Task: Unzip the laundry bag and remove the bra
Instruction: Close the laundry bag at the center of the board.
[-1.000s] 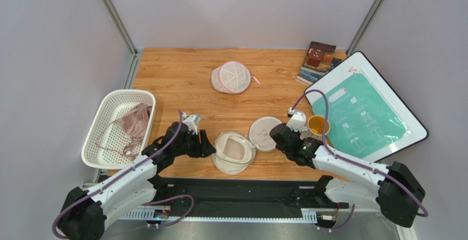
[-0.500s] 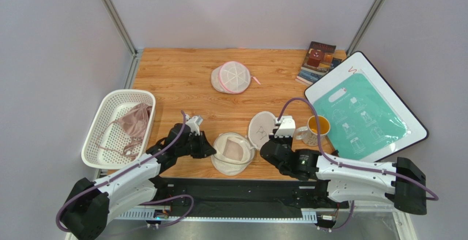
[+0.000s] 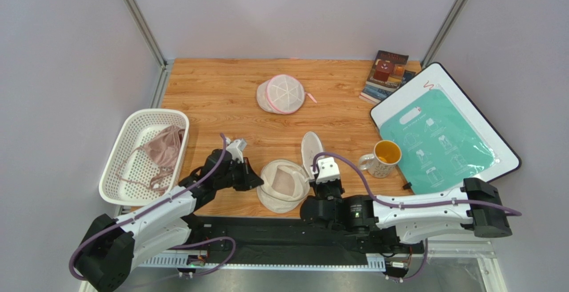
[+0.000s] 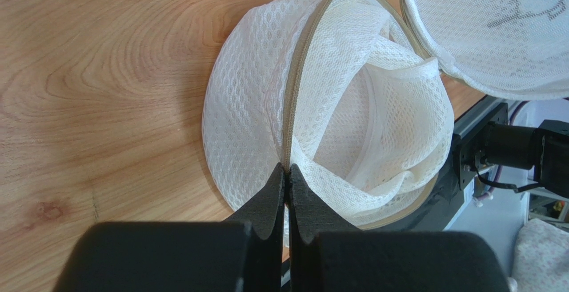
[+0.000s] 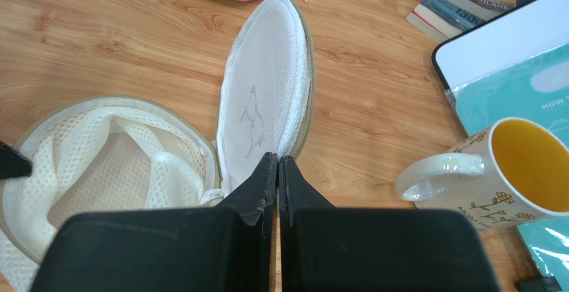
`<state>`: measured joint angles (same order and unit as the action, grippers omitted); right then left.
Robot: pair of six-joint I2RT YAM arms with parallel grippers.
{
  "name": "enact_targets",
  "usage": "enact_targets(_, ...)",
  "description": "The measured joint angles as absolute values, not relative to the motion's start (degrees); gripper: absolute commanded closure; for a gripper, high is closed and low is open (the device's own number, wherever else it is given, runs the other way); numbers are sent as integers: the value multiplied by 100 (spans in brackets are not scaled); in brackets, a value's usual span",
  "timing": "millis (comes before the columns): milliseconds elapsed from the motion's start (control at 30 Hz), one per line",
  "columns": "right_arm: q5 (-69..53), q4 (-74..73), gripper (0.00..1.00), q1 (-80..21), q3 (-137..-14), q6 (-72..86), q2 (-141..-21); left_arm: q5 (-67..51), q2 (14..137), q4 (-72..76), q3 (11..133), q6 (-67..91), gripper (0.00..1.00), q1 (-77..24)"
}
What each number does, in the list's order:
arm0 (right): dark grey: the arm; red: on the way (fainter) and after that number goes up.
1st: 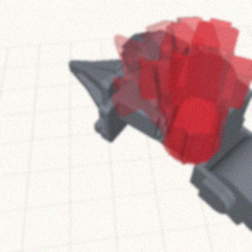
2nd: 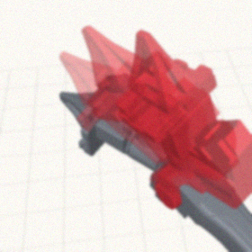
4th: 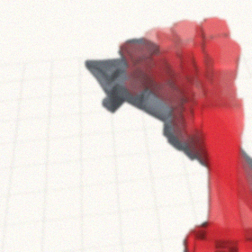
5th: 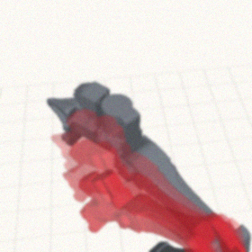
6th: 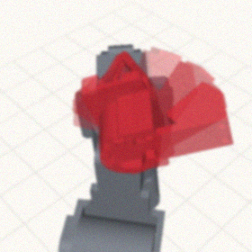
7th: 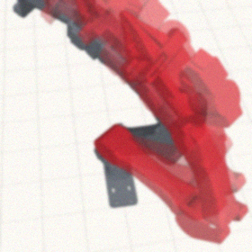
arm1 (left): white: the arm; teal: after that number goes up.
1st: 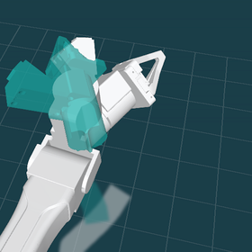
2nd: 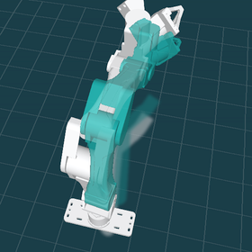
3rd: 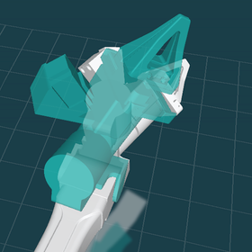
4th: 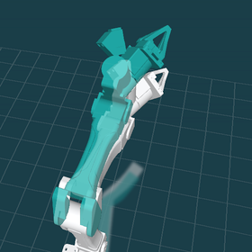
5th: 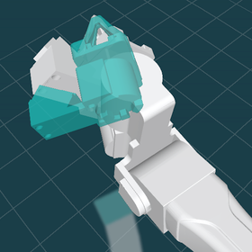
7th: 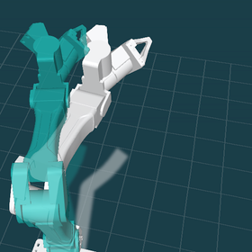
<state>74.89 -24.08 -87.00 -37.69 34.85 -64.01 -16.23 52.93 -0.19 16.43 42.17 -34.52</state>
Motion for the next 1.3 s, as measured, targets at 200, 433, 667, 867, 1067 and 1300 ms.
enact_targets(200,7666,-2399,100,-9295,-4145,3282,-6785,-1599,5319,-3,1643,4230,100,-3452)
enact_targets(433,7802,-2351,100,-9732,-4630,2963,-7688,-1594,5398,82,1645,4287,100,-3452)
enact_targets(667,7944,-2711,40,-10245,-5201,2998,-8637,-1505,5485,128,1647,4320,100,-3452)
enact_targets(867,8160,-3715,4,-10833,-5942,3509,-9159,-1441,5564,156,1656,4320,100,-3452)
enact_targets(1067,8246,-6267,0,-11397,-7035,6361,-9476,-1420,5551,154,1656,4318,100,-3452)
enact_targets(1300,8246,-7393,0,-10794,-7216,8344,-9360,-1396,5472,154,1656,4311,100,-3452)
